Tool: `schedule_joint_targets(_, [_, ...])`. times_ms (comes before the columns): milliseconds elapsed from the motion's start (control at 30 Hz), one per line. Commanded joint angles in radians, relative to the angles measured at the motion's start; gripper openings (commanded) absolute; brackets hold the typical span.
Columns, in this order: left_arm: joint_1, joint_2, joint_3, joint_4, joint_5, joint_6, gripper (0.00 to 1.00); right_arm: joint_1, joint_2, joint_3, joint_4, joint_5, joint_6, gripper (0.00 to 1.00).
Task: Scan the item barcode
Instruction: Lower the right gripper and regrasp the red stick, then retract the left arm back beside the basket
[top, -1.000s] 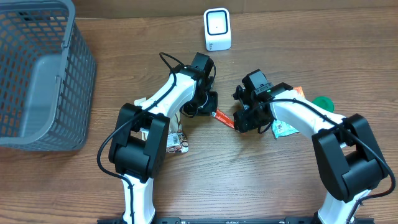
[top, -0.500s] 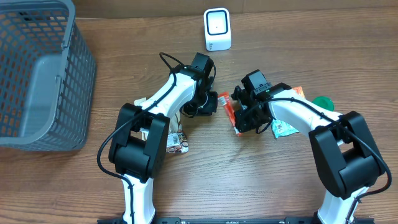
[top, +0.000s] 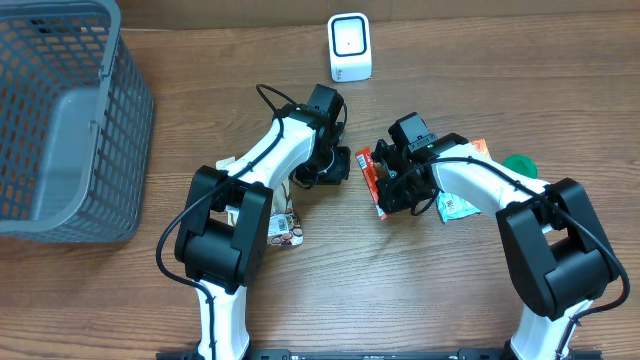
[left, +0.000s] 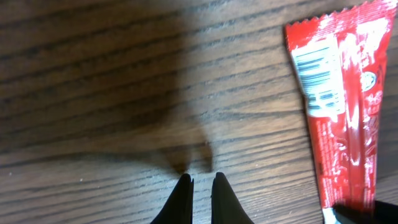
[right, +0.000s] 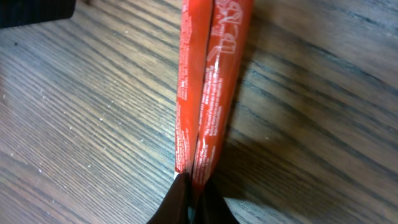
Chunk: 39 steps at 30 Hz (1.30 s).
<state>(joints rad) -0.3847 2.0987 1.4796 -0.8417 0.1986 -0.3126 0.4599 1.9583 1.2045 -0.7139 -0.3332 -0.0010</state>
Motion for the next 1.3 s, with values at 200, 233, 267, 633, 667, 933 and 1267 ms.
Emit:
schedule_joint_targets(200, [0.082,-0.122,0.056,0.005,-0.008,-0.010,0.04,0.005,0.029,-0.008,-0.003,0.018,-0.006,0.04])
schedule_joint_targets(233, [0.101,-0.144,0.064,0.003,-0.020,-0.010,0.04,0.005,0.029,-0.008,-0.003,0.019,-0.006,0.04])
schedule_joint_targets(267, [0.123,-0.171,0.073,0.000,-0.037,-0.010,0.04,0.005,0.029,-0.008,-0.003,0.023,-0.006,0.04])
schedule_joint_targets(633, [0.340,-0.305,0.077,-0.082,-0.341,-0.001,0.19,0.005,0.029,-0.008,-0.003,0.025,-0.006,0.04])
schedule_joint_targets(667, [0.355,-0.303,0.077,-0.094,-0.358,-0.001,0.25,0.005,0.029,-0.008,-0.003,0.025,-0.006,0.04])
schedule_joint_targets(933, [0.439,-0.297,0.077,-0.126,-0.392,-0.002,1.00,0.005,0.023,0.000,0.023,0.127,-0.007,0.04])
schedule_joint_targets(1267, [0.443,-0.297,0.077,-0.127,-0.389,-0.002,1.00,0.005,-0.084,0.082,0.028,0.273,-0.163,0.04])
